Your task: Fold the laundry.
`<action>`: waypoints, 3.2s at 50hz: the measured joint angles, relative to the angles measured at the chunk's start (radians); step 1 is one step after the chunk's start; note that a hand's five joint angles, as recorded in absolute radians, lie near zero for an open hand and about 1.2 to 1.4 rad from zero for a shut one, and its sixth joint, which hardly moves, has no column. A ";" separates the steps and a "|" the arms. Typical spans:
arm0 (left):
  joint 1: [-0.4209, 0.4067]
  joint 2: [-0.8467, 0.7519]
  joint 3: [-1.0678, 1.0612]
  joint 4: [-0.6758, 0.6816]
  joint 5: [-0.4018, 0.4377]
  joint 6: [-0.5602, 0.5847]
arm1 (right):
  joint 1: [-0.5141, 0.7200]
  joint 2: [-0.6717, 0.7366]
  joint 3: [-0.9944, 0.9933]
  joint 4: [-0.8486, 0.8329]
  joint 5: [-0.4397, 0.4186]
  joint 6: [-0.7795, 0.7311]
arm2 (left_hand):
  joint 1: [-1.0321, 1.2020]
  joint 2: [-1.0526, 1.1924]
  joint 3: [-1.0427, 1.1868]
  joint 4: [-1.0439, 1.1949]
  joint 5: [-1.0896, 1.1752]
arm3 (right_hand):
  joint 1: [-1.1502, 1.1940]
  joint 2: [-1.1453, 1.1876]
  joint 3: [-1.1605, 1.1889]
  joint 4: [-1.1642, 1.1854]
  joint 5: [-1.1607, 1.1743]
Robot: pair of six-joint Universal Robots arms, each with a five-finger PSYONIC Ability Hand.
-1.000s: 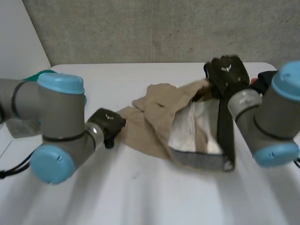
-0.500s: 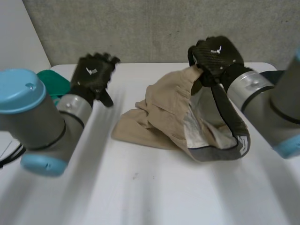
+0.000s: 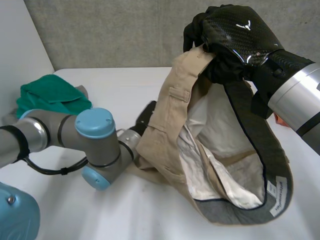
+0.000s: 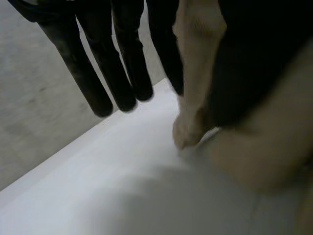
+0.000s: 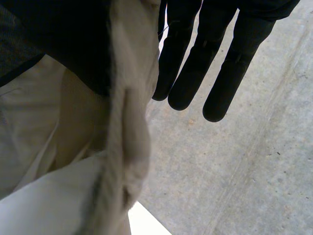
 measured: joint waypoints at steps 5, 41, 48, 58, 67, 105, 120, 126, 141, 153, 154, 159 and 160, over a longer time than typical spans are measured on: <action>0.003 0.032 0.020 0.013 -0.017 -0.040 | -0.027 0.026 -0.011 -0.003 0.006 -0.002 | 0.169 0.265 0.265 0.287 0.243 | 0.000 0.000 0.000 0.000 0.000; 0.047 0.708 -0.688 0.145 -0.242 -0.100 | -0.148 0.785 -0.701 0.230 0.133 0.019 | 0.169 0.270 0.271 0.293 0.243 | 0.011 -0.004 -0.004 -0.002 -0.005; -0.025 0.560 -0.722 0.115 -0.250 0.062 | -0.143 0.863 -0.677 0.373 0.214 -0.203 | -0.131 -0.008 0.000 0.014 0.011 | -0.846 -0.924 -0.914 -0.920 -0.923; -0.022 0.628 -0.716 0.054 -0.254 0.127 | -0.154 0.626 -0.547 0.418 0.374 -0.309 | -0.555 -0.480 -0.471 -0.470 -0.465 | -0.878 -0.972 -0.979 -0.979 -0.970; 0.082 0.823 -0.770 -0.061 -0.249 -0.010 | -0.161 0.299 -0.307 0.469 0.383 -0.389 | -0.611 -0.541 -0.533 -0.530 -0.527 | -0.878 -0.972 -0.979 -0.979 -0.970; 0.114 0.397 -0.540 -0.276 -0.140 -0.382 | 0.020 0.526 0.337 -0.277 0.364 -0.516 | -0.227 -0.175 -0.170 -0.153 -0.147 | -0.500 -0.580 -0.580 -0.597 -0.585; 0.094 0.561 -0.377 -0.276 -0.337 -0.335 | -0.005 0.393 0.189 -0.258 0.395 -0.569 | 0.153 0.264 0.263 0.289 0.264 | -0.001 -0.005 -0.003 -0.002 -0.053; 0.101 0.856 -0.336 -0.274 -0.345 -0.243 | -0.038 0.153 -0.003 -0.015 0.392 -0.551 | 0.153 0.265 0.266 0.291 0.264 | -0.001 -0.005 -0.003 -0.001 -0.053; 0.107 0.882 -0.232 -0.321 -0.342 -0.030 | -0.087 0.274 -0.629 0.602 0.353 -0.518 | 0.153 0.268 0.270 0.293 0.264 | -0.001 -0.005 0.000 0.000 -0.043; 0.112 0.328 0.214 -0.189 -0.346 0.096 | -0.086 0.710 -0.925 0.454 0.395 -0.402 | 0.153 0.269 0.272 0.294 0.264 | 0.005 -0.005 0.000 0.001 -0.043; 0.114 0.303 0.272 -0.137 -0.346 0.101 | -0.084 0.739 -0.979 0.378 0.410 -0.358 | 0.153 0.269 0.272 0.294 0.264 | 0.010 -0.005 0.000 0.002 -0.043; 0.122 0.265 0.416 0.170 -0.350 0.103 | -0.084 0.769 -1.080 0.062 0.451 -0.212 | 0.153 0.269 0.272 0.294 0.264 | 0.012 -0.005 0.000 0.003 -0.043; 0.123 0.266 0.426 0.223 -0.351 0.102 | -0.084 0.766 -1.084 0.020 0.454 -0.196 | 0.153 0.269 0.272 0.294 0.264 | 0.012 -0.005 0.000 0.003 -0.043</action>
